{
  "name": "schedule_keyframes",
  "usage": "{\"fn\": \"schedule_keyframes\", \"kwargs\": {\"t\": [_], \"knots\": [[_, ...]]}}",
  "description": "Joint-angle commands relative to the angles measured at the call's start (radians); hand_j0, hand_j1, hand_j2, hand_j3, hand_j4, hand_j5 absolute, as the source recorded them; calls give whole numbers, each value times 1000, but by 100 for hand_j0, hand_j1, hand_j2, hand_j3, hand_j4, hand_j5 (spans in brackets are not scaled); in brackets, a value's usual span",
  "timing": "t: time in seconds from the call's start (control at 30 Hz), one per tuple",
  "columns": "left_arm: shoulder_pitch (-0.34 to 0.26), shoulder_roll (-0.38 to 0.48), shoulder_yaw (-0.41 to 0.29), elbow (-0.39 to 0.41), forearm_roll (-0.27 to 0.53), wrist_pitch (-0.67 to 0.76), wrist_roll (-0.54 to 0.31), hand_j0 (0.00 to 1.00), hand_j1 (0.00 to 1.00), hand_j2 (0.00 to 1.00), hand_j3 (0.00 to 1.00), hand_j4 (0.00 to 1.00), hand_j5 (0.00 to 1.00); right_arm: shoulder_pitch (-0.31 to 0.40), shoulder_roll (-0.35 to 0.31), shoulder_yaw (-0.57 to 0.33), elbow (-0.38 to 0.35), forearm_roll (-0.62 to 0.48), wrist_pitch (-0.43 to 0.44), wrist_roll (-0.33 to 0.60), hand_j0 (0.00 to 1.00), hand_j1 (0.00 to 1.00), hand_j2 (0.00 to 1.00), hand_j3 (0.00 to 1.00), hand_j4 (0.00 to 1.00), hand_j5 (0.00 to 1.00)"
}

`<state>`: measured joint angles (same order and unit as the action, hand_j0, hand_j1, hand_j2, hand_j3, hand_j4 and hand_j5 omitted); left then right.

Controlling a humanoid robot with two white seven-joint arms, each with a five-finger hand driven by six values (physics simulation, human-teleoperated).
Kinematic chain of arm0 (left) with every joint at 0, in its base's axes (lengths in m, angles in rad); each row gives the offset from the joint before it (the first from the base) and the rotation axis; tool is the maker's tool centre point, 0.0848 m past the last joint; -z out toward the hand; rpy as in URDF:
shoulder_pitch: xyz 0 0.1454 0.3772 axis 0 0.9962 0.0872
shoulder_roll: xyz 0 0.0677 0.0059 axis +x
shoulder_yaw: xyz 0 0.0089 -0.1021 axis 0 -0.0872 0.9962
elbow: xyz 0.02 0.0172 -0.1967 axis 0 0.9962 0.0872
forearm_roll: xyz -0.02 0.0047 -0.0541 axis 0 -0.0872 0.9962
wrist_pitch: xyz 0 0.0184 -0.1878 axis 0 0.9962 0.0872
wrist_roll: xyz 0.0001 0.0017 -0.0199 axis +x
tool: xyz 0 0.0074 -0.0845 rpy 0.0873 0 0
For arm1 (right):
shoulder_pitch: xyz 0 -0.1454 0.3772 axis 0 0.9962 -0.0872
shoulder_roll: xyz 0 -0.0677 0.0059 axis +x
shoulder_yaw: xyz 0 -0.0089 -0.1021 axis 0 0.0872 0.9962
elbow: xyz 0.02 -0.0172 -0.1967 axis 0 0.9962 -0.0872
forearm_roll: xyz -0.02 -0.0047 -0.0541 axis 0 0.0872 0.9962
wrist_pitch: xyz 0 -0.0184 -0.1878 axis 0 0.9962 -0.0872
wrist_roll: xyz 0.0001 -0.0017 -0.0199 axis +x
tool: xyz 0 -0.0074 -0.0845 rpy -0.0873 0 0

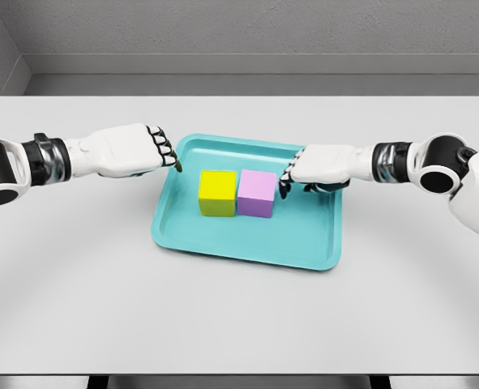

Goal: Push two cubes

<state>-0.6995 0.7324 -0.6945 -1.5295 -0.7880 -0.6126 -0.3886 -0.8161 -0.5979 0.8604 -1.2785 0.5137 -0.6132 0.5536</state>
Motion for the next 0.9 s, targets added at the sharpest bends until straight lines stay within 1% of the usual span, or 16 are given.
{"fn": "schedule_keyframes", "kwargs": {"t": [0.0, 0.33, 0.37, 0.53, 0.6, 0.7, 0.73, 0.77, 0.8, 0.83, 0.87], "knots": [[0, 1, 10, -1, 4, 2, 1, 75, 75, 75, 75, 75, 75, -2, 1, -1, 18, -3, 2, -1, 58, 58, 58, 58, 58, 58], [-2, 1, 20, -3, 7, 2, 1, 75, 75, 75, 75, 75, 75, -3, 43, -1, 13, 5, 2, 0, 58, 58, 58, 58, 58, 58], [-2, 1, 20, -1, 21, 2, 1, 75, 75, 75, 75, 75, 75, -5, 44, -1, 13, 5, 2, 0, 58, 58, 58, 58, 58, 58], [-2, 2, 21, -1, 21, 2, 1, 75, 75, 75, 75, 75, 75, -9, 44, -3, 22, 6, 2, 0, 58, 58, 58, 58, 58, 58], [0, 2, 23, 0, 21, 2, 1, 75, 75, 75, 75, 75, 75, -9, 41, -3, 51, 8, 2, 0, 58, 58, 58, 58, 58, 58], [-5, 5, 27, 0, 33, 2, 1, 75, 75, 75, 75, 75, 75, -9, 23, -3, 47, 5, 2, 0, 59, 59, 59, 59, 59, 59], [-3, 27, 32, -1, 47, 2, 1, 76, 76, 76, 76, 76, 76, -9, 17, -11, 44, 3, 2, -1, 59, 59, 59, 59, 59, 59], [-5, 50, 32, -3, 75, 2, 1, 78, 78, 78, 78, 78, 78, -11, 3, -15, 36, -4, 2, -1, 59, 59, 59, 59, 59, 59], [-3, 71, 32, -3, 96, 2, 1, 79, 79, 79, 79, 79, 79, -9, -17, -21, 4, -6, 2, -1, 59, 59, 59, 59, 59, 59], [-5, 87, 35, -3, 105, 2, 1, 79, 79, 79, 79, 79, 79, 2, -74, -121, -87, -15, 2, -3, 61, 61, 61, 61, 61, 61], [-3, 90, 41, -1, 118, 2, 1, 81, 81, 81, 81, 81, 81, 31, -131, -227, -168, -27, 2, -4, 62, 62, 62, 62, 62, 62]]}}
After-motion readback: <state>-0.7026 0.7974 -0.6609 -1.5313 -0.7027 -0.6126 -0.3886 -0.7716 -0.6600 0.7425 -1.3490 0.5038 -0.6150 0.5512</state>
